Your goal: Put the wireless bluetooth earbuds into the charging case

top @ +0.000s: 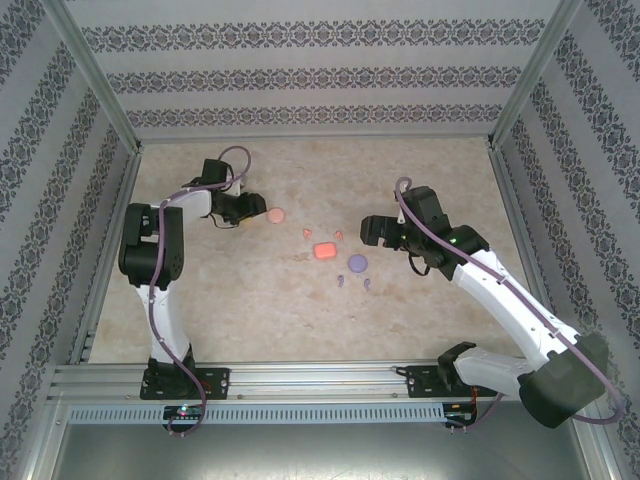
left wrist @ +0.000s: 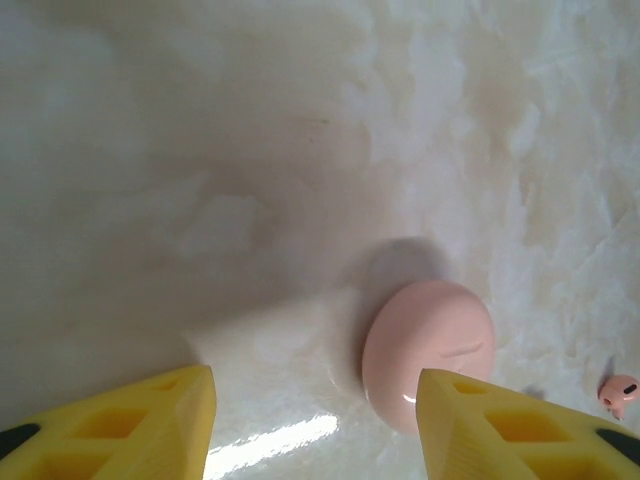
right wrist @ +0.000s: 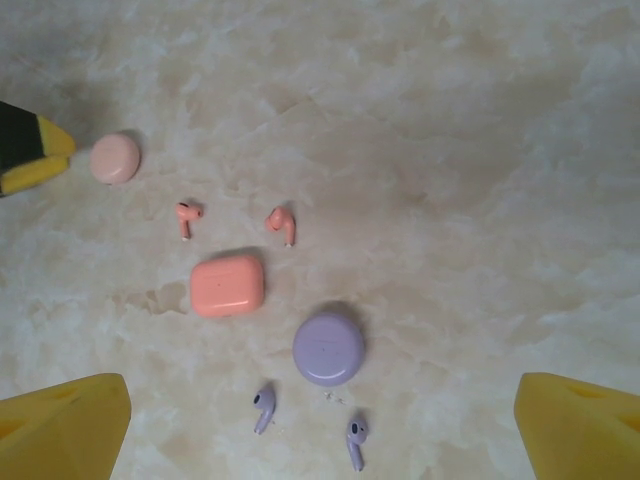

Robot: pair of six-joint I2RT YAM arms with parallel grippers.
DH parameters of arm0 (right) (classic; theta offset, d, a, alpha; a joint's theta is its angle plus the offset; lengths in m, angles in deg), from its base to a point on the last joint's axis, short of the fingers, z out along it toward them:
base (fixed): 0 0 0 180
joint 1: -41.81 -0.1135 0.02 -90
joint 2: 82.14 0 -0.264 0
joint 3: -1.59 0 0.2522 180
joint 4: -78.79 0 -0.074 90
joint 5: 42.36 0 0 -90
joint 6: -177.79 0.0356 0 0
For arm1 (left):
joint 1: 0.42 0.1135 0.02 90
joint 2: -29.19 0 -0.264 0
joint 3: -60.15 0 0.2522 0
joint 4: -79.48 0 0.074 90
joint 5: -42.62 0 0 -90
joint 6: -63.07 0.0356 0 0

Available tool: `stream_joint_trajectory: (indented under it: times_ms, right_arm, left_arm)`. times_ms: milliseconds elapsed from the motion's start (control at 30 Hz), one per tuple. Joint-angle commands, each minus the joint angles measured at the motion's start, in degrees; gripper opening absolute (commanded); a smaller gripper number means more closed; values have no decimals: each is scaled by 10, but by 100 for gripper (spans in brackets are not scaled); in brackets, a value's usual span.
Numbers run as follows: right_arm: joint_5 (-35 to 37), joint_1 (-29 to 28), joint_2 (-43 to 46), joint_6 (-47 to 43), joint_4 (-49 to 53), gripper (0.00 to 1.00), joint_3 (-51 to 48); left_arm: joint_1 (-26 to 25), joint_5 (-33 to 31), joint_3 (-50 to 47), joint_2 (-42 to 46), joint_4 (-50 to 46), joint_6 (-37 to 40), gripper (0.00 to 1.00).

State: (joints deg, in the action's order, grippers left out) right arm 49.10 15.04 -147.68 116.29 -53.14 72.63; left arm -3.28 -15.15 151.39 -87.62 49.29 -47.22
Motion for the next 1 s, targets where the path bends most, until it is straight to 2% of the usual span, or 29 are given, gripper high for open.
stream_joint_trajectory:
  times_ms: [0,133,367,633,667,967]
  right_arm:
    - [15,-3,-6,-9,29,98,3]
    - [15,-6,-15,-13,16,98,-18]
    - [1,-32,-61,-14,-6,98,-22]
    - [23,-97,-172,6,21,98,54]
    - [28,-106,-189,9,26,98,66]
    - [24,-130,-292,32,36,93,148]
  left_arm:
    - [8,-22,-3,66,5,8,57]
    - [5,-20,-42,139,64,-18,62]
    - [-8,-17,-89,257,111,-29,69]
    - [-8,-2,-136,323,151,-43,83]
    - [-8,-3,-147,333,162,-48,100]
    - [-6,-58,-198,398,232,-166,99]
